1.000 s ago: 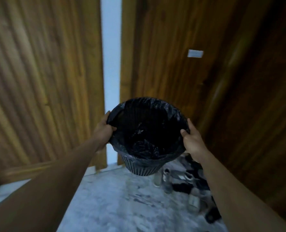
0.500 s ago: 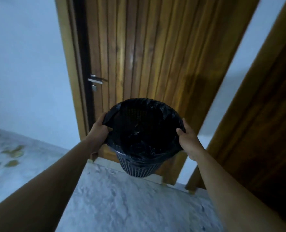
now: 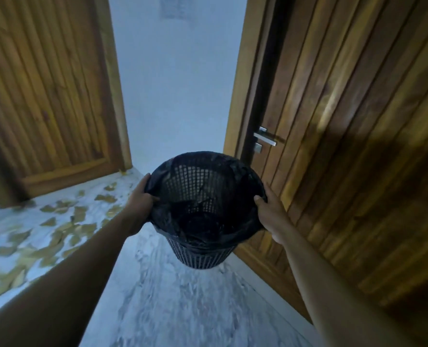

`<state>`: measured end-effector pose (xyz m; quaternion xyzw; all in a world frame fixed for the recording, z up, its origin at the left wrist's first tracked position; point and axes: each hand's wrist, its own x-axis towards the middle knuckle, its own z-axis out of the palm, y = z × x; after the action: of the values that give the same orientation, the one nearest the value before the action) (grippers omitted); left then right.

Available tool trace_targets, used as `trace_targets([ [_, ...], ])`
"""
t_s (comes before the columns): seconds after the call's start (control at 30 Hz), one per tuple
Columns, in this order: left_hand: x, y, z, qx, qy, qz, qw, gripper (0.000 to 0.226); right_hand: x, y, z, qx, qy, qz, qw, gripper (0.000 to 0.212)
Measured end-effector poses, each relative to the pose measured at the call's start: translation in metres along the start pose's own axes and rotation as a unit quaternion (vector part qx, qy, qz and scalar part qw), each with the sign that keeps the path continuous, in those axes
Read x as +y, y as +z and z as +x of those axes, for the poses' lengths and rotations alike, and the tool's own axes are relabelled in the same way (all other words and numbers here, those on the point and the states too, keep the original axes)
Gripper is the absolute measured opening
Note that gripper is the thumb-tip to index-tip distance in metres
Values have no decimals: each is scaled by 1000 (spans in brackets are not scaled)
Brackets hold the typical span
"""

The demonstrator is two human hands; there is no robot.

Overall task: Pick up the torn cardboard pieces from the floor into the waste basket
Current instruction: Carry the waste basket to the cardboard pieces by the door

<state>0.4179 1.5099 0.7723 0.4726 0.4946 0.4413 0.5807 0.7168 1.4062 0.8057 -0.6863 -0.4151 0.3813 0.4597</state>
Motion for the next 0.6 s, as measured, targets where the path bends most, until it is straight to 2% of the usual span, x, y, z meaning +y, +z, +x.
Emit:
trace_targets([
  [0.3, 12, -117, 105, 144, 11, 4, 989, 87, -51, 145, 163, -105, -64, -53, 991, 59],
  [0.47, 12, -188, 166, 175, -12, 16, 984, 92, -63, 237, 238, -146, -73, -42, 986, 60],
  [0.6, 2, -240, 243, 168, -24, 34, 985, 87, -53, 311, 301, -145, -59, -39, 987, 60],
])
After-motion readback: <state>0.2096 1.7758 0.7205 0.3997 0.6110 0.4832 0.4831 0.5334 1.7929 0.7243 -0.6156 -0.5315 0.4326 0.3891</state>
